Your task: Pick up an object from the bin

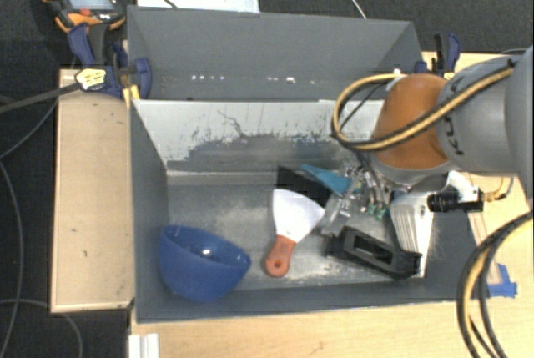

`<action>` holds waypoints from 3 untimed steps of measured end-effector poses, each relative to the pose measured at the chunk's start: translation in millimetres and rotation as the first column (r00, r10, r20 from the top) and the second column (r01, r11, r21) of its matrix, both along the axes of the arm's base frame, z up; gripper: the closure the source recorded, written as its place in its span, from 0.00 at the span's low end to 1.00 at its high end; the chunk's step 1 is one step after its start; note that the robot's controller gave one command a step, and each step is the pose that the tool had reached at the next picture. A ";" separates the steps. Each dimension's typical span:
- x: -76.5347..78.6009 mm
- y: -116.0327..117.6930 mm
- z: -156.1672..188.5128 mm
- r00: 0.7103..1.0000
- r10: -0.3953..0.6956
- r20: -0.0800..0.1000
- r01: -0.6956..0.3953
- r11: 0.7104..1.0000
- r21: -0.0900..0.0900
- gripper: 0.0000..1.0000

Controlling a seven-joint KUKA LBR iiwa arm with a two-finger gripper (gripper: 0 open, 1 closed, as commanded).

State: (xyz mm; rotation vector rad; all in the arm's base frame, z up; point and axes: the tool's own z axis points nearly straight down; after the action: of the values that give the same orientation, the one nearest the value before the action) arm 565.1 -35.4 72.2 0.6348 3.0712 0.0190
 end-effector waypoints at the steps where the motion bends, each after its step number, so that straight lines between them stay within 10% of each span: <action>1: -4.7 -4.4 0.4 0.980 0.198 0.011 -0.198 0.980 0.003 0.00; 2: -2.1 0.2 -1.0 1.000 0.002 -0.008 -0.002 1.000 0.001 1.00; 3: -2.1 0.2 -1.0 1.000 0.002 -0.008 -0.002 1.000 0.001 1.00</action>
Offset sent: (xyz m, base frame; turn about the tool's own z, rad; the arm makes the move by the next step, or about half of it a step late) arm 0.0000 0.0000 0.0000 0.0000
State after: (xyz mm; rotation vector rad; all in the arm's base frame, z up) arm 563.0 -35.1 71.1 0.6339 3.0799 0.0178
